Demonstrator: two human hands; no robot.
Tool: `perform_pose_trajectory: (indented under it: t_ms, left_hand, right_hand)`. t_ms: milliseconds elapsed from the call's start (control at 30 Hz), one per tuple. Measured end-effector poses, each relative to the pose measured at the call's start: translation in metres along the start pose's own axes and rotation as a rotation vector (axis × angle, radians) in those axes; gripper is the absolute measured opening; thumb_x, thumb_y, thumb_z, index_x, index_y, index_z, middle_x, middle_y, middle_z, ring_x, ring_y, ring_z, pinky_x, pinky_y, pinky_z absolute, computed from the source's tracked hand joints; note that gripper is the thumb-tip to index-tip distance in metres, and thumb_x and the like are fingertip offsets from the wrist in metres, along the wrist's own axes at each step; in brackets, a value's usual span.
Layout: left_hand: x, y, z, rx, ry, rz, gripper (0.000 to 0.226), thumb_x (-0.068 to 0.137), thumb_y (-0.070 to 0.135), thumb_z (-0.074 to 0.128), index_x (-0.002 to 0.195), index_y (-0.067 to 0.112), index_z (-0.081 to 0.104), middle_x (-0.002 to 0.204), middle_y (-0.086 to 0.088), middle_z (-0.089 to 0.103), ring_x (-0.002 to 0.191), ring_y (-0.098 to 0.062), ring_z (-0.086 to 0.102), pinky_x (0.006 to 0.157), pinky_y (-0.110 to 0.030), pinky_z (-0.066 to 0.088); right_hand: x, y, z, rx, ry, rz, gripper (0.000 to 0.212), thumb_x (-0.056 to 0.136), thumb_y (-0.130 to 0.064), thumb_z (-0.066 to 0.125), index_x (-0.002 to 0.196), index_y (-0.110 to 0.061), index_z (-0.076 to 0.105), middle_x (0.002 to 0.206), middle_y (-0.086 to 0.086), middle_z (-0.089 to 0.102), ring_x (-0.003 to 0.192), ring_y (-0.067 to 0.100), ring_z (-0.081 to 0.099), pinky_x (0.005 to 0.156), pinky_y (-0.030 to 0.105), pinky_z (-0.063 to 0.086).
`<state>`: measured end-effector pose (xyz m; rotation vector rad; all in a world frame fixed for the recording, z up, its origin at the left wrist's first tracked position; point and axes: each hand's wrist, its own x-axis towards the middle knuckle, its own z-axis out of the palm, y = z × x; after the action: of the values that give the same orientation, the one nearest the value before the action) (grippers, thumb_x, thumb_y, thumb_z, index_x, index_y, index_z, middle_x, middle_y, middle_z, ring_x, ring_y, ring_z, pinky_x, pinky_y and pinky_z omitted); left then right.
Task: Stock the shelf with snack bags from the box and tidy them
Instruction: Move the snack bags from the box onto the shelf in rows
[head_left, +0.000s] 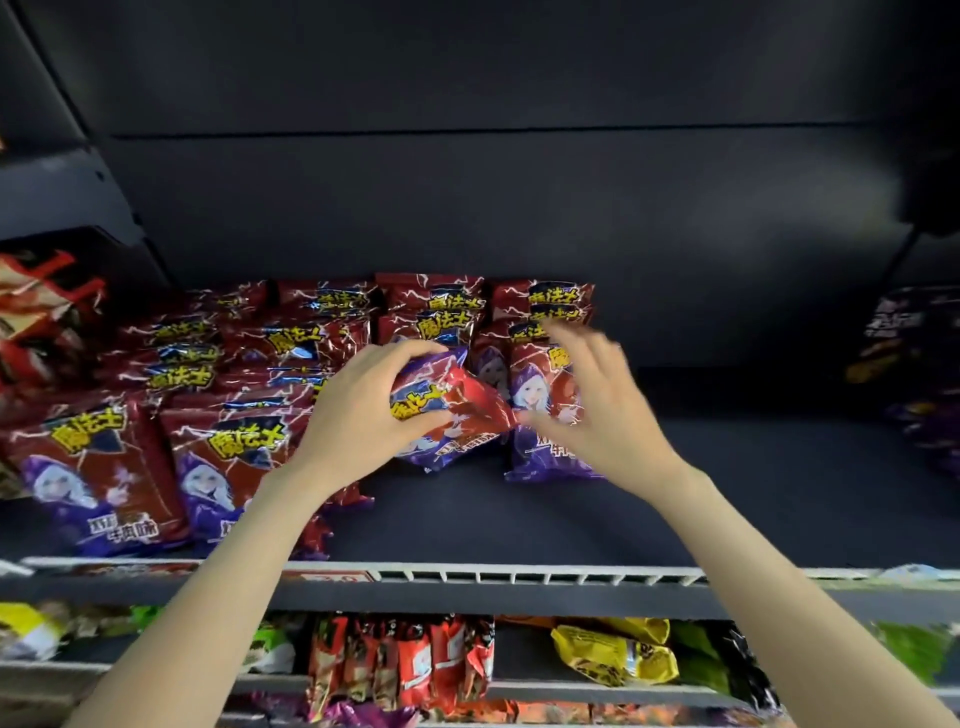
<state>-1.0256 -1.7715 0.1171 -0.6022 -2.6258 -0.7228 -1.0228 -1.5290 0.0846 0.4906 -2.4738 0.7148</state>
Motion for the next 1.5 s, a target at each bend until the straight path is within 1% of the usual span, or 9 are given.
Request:
perform_pose_trajectory:
  t_ms: [233,433,567,767,933,1067,1233,1400,1500]
  left_hand:
    - [-0.023,-0.003,-0.025,-0.427,-0.035,0.046,0.057,0.069,0.03,0.074,0.112,0.056,0.048,0.114,0.031,0.055,0.105,0.005,0.056,0.082,-0.008,0.044]
    - [-0.016,-0.005,-0.024,-0.402,-0.179,-0.011,0.063,0.074,0.024,0.076,0.119,0.052,0.041,0.103,0.029,0.062,0.094,0.006,0.061,0.081,-0.012,0.048]
    - [0.005,-0.004,-0.019,-0.162,-0.2,0.004,0.08,0.073,0.042,0.074,0.14,0.041,0.029,0.14,0.015,0.042,0.12,0.002,0.042,0.103,-0.028,0.035]
    - [-0.002,-0.012,-0.023,-0.183,0.23,0.006,0.067,0.086,0.03,0.065,0.143,0.028,0.029,0.141,0.006,0.038,0.127,-0.003,0.039,0.104,-0.026,0.033]
    - [-0.004,0.006,-0.04,-0.201,-0.092,0.1,0.099,0.072,0.043,0.076,0.146,0.04,0.011,0.15,0.02,0.017,0.138,0.001,0.018,0.107,-0.023,0.019]
    - [0.008,0.017,-0.041,0.082,-0.269,0.119,0.087,0.072,0.049,0.073,0.141,0.043,0.021,0.128,0.004,0.057,0.091,-0.011,0.062,0.086,-0.024,0.044]
    - [-0.004,0.011,-0.022,-0.098,-0.115,-0.023,0.08,0.077,0.04,0.072,0.142,0.04,0.025,0.132,0.006,0.054,0.1,-0.021,0.061,0.089,-0.022,0.04]
    - [-0.019,0.007,-0.003,-0.047,-0.128,-0.133,0.074,0.081,0.037,0.068,0.142,0.041,0.026,0.095,0.008,0.049,0.057,-0.022,0.055,0.068,-0.029,0.043]
    - [-0.022,0.001,0.001,-0.134,-0.102,-0.086,0.074,0.083,0.029,0.068,0.142,0.043,0.026,0.127,0.015,0.051,0.055,-0.014,0.047,0.069,-0.019,0.046]
  right_hand:
    - [-0.015,-0.036,0.018,0.279,-0.218,0.047,0.098,0.071,-0.05,0.075,0.148,-0.036,0.016,0.145,-0.007,0.034,0.132,0.013,0.034,0.108,0.034,0.037]
    - [-0.008,-0.037,0.021,0.327,-0.3,0.063,0.073,0.075,-0.052,0.07,0.136,-0.031,0.036,0.125,-0.005,0.058,0.104,0.012,0.061,0.085,0.029,0.053]
    - [0.0,-0.026,0.033,0.458,-0.32,0.209,0.06,0.082,-0.038,0.07,0.131,-0.022,0.041,0.114,-0.006,0.06,0.099,0.011,0.063,0.087,0.027,0.052]
    - [-0.001,-0.02,0.046,0.687,-0.163,0.421,0.052,0.085,-0.026,0.069,0.129,-0.022,0.042,0.113,-0.006,0.059,0.101,0.009,0.062,0.089,0.027,0.052]
    - [-0.003,-0.026,0.011,0.551,-0.216,0.21,0.054,0.08,-0.027,0.073,0.126,-0.032,0.045,0.113,-0.009,0.06,0.097,0.0,0.061,0.079,0.012,0.05]
    - [0.004,-0.038,-0.011,0.324,-0.218,0.067,0.058,0.074,-0.036,0.078,0.127,-0.031,0.053,0.108,-0.014,0.063,0.091,0.002,0.064,0.08,0.016,0.051]
    - [-0.005,-0.028,-0.01,0.481,-0.223,0.267,0.055,0.067,-0.039,0.08,0.116,-0.033,0.055,0.103,-0.017,0.061,0.091,-0.002,0.063,0.072,0.01,0.051]
    - [-0.022,-0.004,-0.005,0.665,-0.454,0.307,0.056,0.071,-0.023,0.079,0.117,-0.042,0.053,0.119,-0.015,0.058,0.11,-0.002,0.056,0.09,0.018,0.05]
    - [-0.028,0.008,-0.011,0.752,-0.473,0.34,0.052,0.076,-0.004,0.074,0.112,-0.037,0.056,0.114,-0.021,0.059,0.102,-0.015,0.055,0.082,0.006,0.044]
